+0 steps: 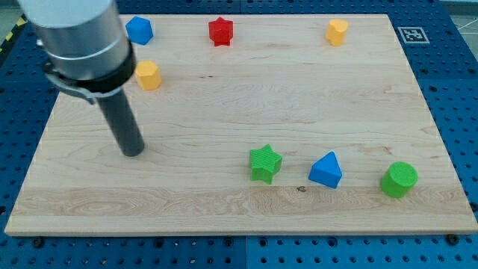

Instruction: Push the blue cube closer to the yellow hexagon

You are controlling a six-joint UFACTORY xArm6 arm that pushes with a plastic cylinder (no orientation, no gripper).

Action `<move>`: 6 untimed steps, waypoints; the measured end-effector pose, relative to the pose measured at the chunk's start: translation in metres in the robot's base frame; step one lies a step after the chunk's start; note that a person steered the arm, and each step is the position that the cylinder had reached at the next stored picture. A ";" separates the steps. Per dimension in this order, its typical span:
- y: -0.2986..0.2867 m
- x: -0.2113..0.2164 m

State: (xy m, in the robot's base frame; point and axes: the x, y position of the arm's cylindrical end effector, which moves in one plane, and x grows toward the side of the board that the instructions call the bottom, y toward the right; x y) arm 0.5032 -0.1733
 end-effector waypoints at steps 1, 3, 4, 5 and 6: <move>-0.049 -0.043; -0.122 -0.161; -0.127 -0.235; -0.094 -0.294; -0.030 -0.299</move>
State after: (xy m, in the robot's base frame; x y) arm 0.2045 -0.2031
